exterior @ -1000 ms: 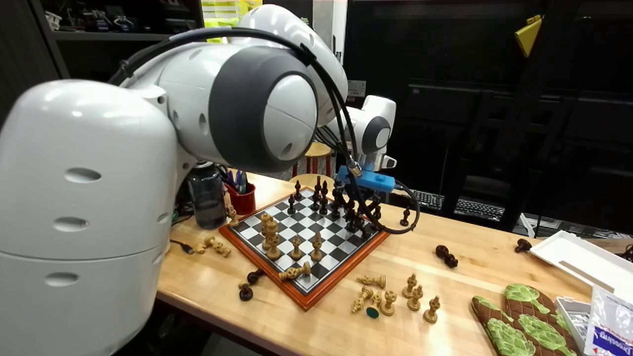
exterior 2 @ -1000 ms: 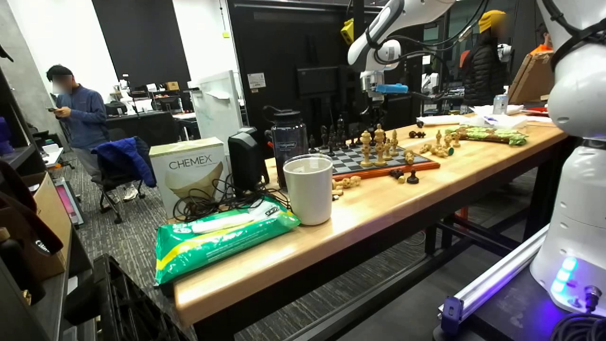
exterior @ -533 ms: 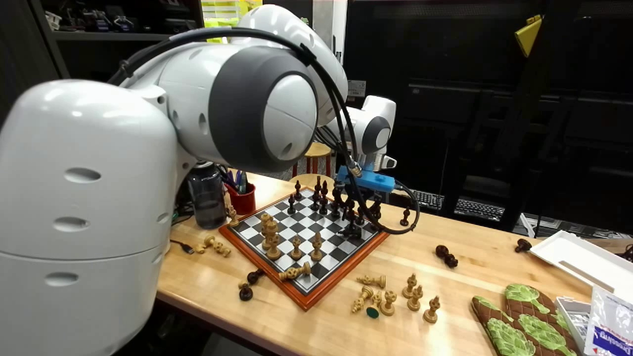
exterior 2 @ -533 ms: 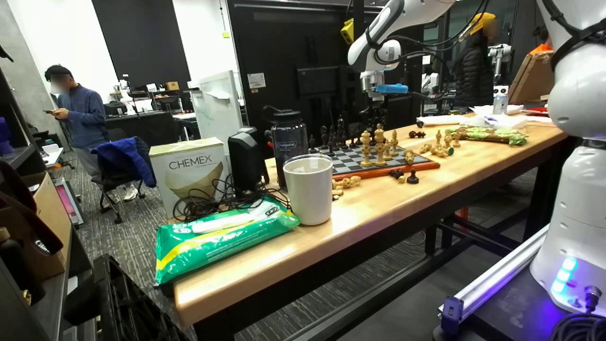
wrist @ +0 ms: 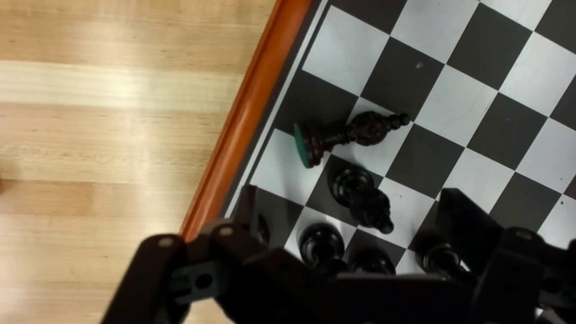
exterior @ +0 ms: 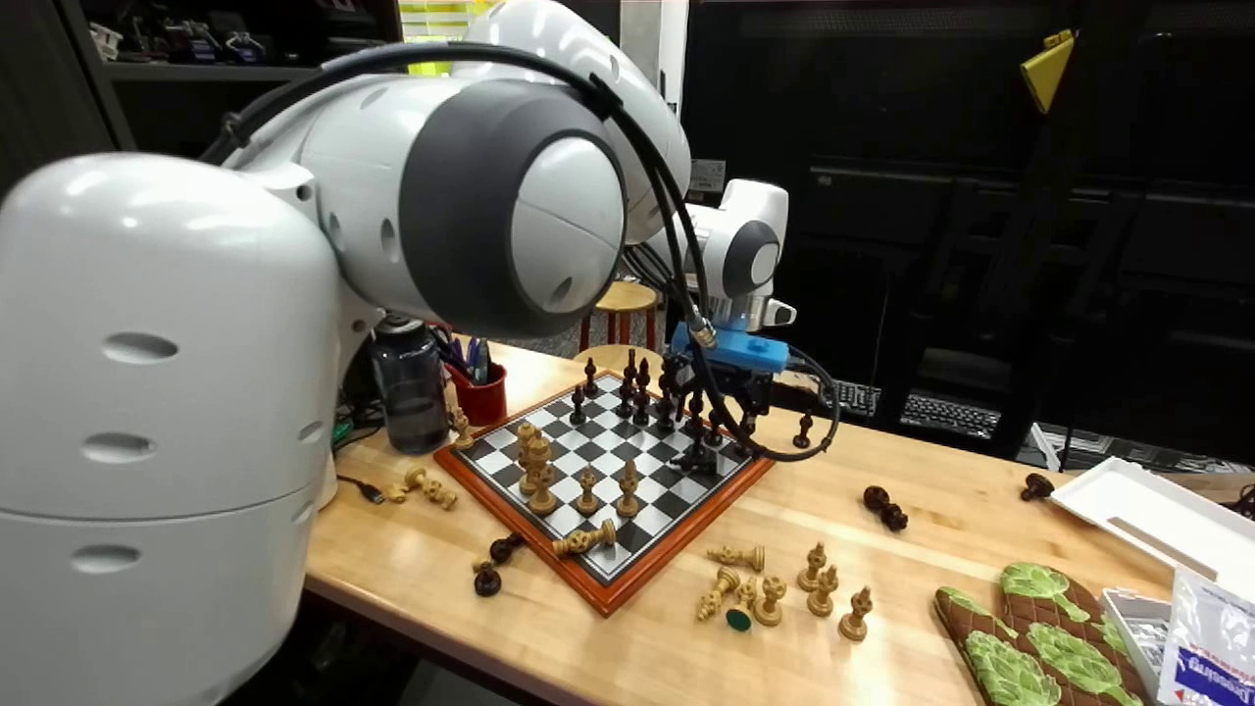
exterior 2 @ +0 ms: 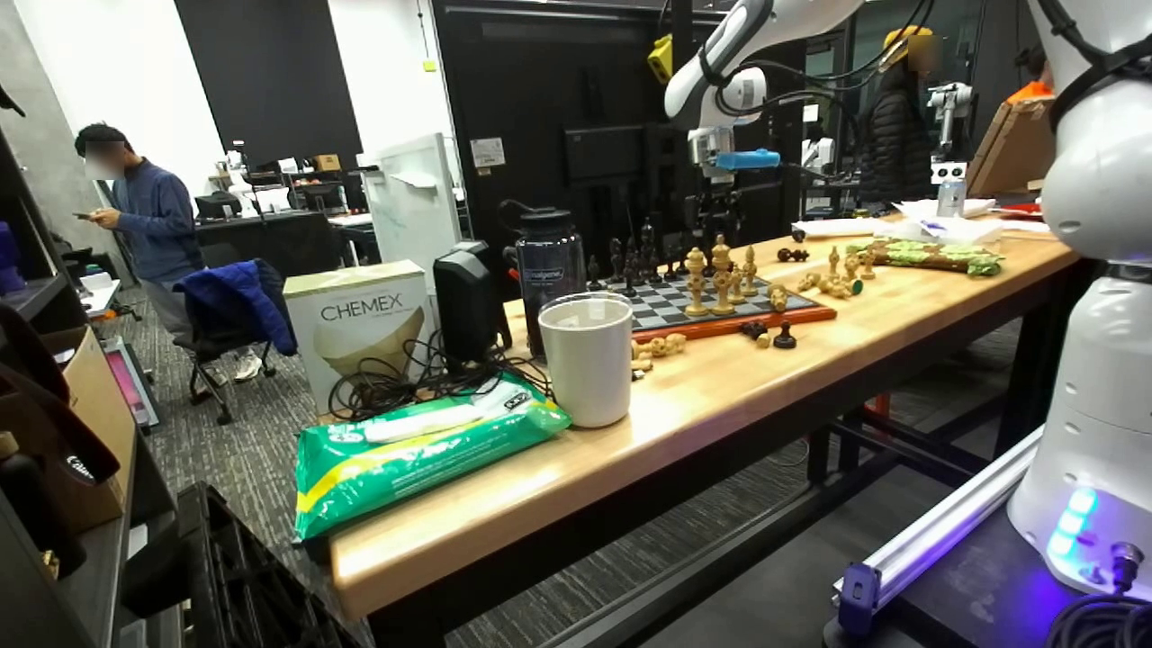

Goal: Pick up one black chess piece from the counter and place it on the board.

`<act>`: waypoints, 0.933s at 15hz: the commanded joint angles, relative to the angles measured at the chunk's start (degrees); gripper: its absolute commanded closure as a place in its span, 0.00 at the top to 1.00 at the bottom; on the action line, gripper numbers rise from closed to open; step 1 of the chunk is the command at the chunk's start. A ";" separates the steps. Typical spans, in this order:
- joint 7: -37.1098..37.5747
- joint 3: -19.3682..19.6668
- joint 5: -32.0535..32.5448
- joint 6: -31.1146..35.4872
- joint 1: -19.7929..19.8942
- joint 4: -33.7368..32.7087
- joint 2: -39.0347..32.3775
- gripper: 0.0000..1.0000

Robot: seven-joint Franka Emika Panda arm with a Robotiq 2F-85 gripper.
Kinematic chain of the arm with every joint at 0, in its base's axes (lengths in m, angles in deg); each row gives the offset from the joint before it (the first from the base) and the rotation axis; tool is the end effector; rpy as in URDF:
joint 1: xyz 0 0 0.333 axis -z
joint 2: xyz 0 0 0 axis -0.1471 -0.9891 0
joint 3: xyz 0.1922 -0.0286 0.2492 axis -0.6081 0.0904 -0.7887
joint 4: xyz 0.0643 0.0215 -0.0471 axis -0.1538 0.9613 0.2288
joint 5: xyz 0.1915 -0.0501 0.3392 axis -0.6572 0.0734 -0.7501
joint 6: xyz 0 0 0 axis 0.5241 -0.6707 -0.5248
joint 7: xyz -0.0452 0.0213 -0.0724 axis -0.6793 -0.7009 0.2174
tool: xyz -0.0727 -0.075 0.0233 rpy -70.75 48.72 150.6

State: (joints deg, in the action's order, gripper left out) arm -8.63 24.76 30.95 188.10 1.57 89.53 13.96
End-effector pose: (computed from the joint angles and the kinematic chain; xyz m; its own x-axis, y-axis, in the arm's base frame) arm 0.6443 -0.1427 0.3709 0.9945 0.0440 -0.0951 0.0416 -0.9988 -0.0270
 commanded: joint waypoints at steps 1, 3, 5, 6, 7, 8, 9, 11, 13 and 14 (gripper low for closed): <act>4.04 1.48 2.55 1.28 -1.03 3.69 4.97 1.00; 6.00 1.84 3.67 1.52 -1.28 4.64 6.70 1.00; 7.65 2.01 4.47 1.73 -1.47 6.03 8.76 1.00; 8.13 2.00 4.52 1.79 -1.52 6.85 9.97 1.00; 8.42 1.85 4.21 1.52 -1.52 7.79 11.34 1.00; 8.70 1.75 3.75 0.96 -1.54 8.40 12.44 1.00; 9.07 1.70 3.46 0.13 -1.61 9.12 13.73 1.00; 9.36 1.58 2.73 -0.93 -1.76 10.51 16.08 1.00; 10.52 1.63 3.27 -1.30 -2.26 12.23 18.54 1.00; 11.23 1.60 3.34 -1.75 -2.49 13.14 19.74 1.00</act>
State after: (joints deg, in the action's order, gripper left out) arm 0.47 25.91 34.03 187.38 0.33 98.00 28.20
